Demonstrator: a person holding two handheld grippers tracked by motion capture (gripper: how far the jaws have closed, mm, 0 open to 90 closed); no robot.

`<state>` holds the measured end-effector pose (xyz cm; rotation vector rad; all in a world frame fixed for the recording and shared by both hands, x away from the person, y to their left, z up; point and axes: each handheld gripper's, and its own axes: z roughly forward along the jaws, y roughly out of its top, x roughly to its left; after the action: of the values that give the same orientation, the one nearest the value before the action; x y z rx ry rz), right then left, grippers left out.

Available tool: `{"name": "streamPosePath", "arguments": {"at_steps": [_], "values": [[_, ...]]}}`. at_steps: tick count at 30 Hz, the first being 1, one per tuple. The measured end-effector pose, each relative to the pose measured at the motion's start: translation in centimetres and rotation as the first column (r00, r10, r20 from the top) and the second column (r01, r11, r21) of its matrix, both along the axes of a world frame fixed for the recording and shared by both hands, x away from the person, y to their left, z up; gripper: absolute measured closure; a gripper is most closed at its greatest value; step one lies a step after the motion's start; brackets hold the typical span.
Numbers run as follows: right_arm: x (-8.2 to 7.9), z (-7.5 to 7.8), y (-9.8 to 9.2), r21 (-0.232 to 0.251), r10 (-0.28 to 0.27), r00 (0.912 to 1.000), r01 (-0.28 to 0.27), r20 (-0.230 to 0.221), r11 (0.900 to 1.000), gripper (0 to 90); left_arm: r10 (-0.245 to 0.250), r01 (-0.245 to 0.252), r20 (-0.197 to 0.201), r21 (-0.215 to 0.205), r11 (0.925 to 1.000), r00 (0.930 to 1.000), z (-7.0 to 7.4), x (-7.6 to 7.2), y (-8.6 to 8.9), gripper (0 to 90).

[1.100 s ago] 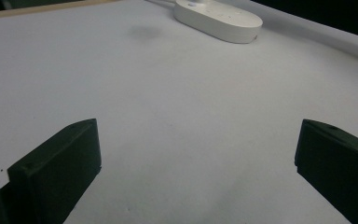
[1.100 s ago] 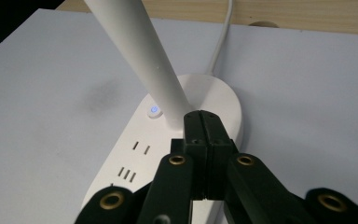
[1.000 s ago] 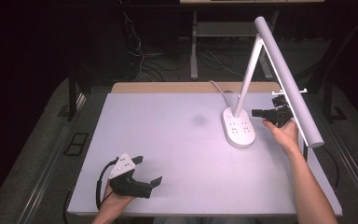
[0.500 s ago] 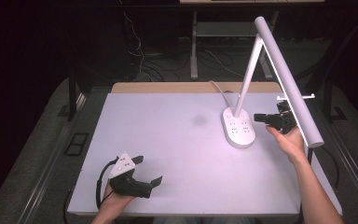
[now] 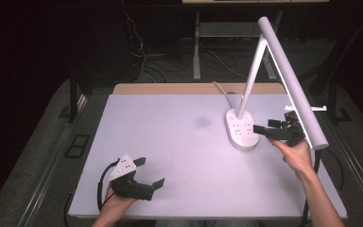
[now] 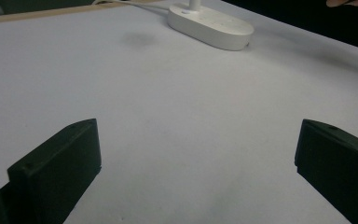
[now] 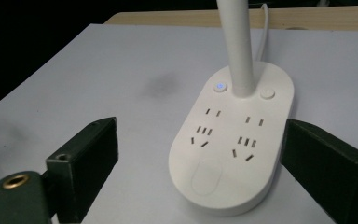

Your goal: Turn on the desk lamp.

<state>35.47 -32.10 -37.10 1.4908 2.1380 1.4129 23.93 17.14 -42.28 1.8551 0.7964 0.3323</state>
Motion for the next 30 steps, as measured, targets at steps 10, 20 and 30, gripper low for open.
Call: {"name": "streamPosePath", "arguments": {"at_steps": [10, 20, 30], "values": [[-2.9, -0.1, 1.0, 0.018, 0.041, 0.9990, -0.042, 0.016, 0.999, 0.0, -0.004, 0.004, 0.000, -0.005, 1.0000, 1.0000, 0.0, 0.0, -0.1, 0.0], [-5.0, -1.0, 2.1, 0.029, 0.079, 0.9967, -0.079, 0.019, 0.996, 0.0, -0.006, 0.006, -0.001, -0.003, 1.0000, 1.0000, 0.0, 0.0, -0.1, 0.0], [-6.9, -1.7, 3.0, 0.015, 0.120, 0.9920, -0.121, 0.039, 0.993, 0.0, -0.007, 0.007, -0.001, -0.001, 1.0000, 1.0000, 0.0, 0.0, -0.1, 0.0]]}}
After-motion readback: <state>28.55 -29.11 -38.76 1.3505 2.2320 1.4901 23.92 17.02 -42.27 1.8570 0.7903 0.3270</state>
